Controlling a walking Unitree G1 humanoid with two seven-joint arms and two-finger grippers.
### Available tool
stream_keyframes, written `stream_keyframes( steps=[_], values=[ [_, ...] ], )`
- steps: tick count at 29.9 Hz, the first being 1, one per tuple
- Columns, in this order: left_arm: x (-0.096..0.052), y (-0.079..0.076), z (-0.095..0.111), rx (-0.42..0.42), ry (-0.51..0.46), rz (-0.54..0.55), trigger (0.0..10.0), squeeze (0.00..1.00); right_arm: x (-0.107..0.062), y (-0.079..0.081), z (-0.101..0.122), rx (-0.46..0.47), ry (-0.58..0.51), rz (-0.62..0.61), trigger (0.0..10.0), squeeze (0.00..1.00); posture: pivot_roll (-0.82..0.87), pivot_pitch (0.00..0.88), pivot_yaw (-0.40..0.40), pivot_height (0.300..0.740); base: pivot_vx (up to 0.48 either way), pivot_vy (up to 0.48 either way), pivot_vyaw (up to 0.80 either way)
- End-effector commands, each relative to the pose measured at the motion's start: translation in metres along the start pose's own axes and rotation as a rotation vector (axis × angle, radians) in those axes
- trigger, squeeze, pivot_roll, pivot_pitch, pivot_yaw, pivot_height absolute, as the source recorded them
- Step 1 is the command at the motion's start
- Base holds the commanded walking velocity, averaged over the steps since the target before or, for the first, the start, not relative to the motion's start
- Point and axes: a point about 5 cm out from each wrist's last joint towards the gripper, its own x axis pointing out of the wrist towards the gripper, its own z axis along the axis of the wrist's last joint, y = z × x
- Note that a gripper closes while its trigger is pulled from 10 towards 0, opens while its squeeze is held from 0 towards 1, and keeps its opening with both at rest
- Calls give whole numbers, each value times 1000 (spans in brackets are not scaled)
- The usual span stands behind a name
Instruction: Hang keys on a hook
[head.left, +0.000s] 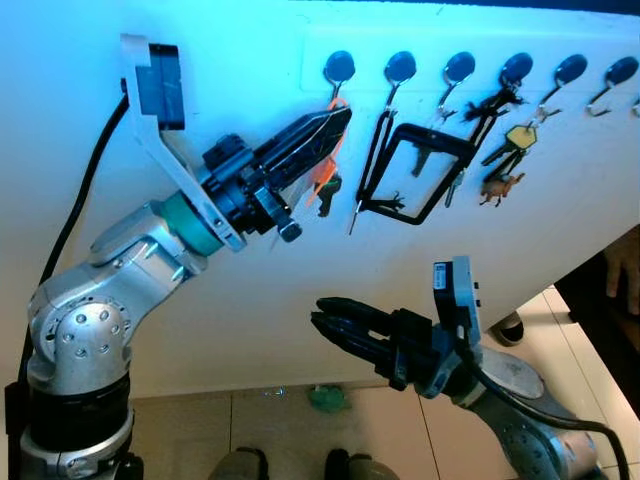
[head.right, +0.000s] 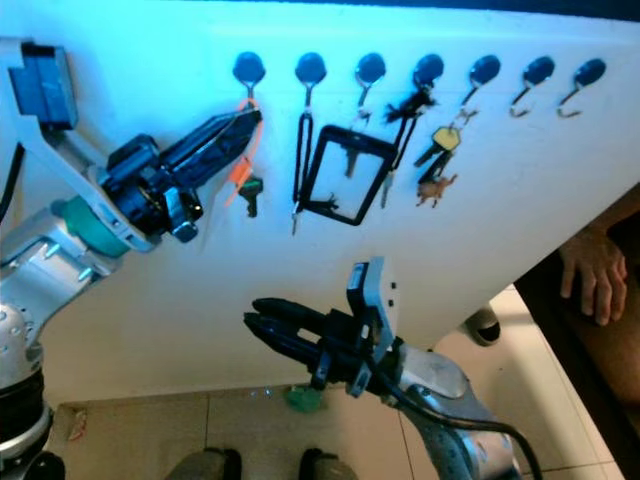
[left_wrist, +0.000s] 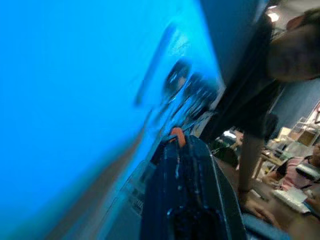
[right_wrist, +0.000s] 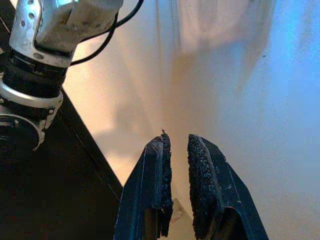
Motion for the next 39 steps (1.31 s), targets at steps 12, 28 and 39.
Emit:
stream_keyframes(
  steps=[12,28,39],
  values=[
    [-3,10,-10,-57,35,68,10000,0,-1,1,-4,6,12,0,10000,0,54,95,48,740,0,0,0],
    [-12,3,0,111,41,43,10000,0,-1,1,-4,2,12,1,10000,0,55,91,51,740,0,0,0],
    [-66,7,-2,242,152,132,10000,0,-1,1,-4,6,12,2,10000,0,65,100,49,740,0,0,0]
  ],
)
